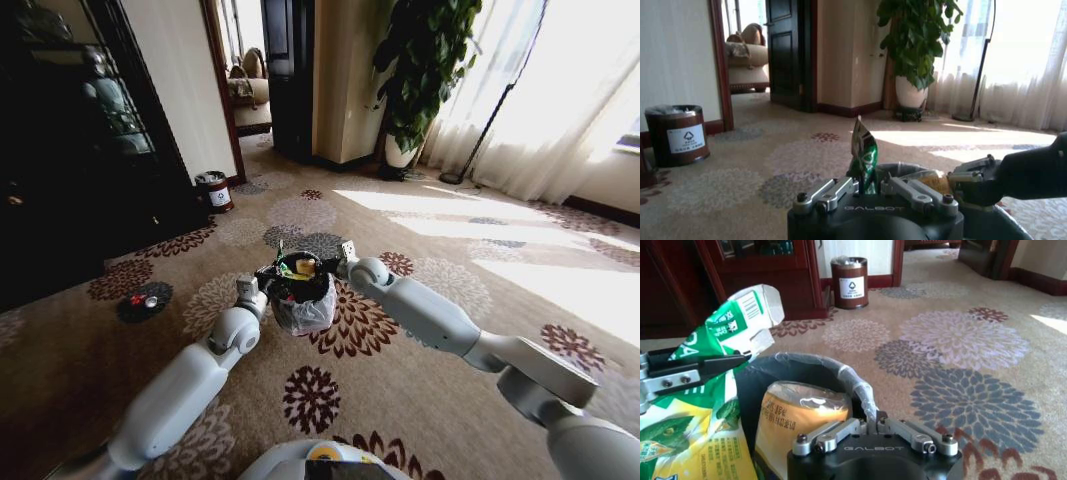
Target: Pick up the trash from the ground and place it into the trash bin.
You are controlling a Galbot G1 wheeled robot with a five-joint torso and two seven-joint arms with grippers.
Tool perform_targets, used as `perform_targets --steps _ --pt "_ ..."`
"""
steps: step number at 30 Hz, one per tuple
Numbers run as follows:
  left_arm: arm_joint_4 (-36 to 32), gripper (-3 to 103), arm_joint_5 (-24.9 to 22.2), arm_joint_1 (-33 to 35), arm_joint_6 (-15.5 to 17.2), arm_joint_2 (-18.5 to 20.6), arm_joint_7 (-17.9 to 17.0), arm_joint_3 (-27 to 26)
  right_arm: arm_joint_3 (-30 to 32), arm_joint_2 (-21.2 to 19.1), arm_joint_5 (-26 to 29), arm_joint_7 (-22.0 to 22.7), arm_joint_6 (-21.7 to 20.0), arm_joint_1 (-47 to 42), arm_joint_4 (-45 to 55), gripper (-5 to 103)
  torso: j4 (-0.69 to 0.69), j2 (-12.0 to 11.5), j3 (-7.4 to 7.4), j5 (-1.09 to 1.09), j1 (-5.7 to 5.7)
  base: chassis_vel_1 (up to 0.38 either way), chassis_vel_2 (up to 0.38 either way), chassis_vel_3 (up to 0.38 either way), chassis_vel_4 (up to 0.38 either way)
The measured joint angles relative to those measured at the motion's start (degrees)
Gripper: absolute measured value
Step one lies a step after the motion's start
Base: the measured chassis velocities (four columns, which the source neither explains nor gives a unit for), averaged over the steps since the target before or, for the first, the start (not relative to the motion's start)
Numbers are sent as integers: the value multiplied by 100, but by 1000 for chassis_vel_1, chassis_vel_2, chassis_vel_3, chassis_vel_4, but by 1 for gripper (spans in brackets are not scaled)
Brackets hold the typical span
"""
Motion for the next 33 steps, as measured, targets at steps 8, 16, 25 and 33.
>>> perform_targets --steps 8,16,25,33 --pt "-210 37 -84 54 140 86 117 11 6 -56 -19 -35 8 -28 42 2 0 0 0 -1 0 0 0 0 0" --pt "-557 70 -35 135 455 219 150 -93 8 -31 -31 -96 21 -25 43 2 1 0 0 0 0 0 0 0 0" --pt "-1048 99 -93 258 358 205 -66 -307 93 -102 -50 -117 43 -69 110 2 0 0 0 -1 0 0 0 0 0" --pt "-1754 100 -561 1114 827 478 79 -1868 348 -309 -67 -52 54 -260 255 2 -2 0 0 0 0 0 0 0 0"
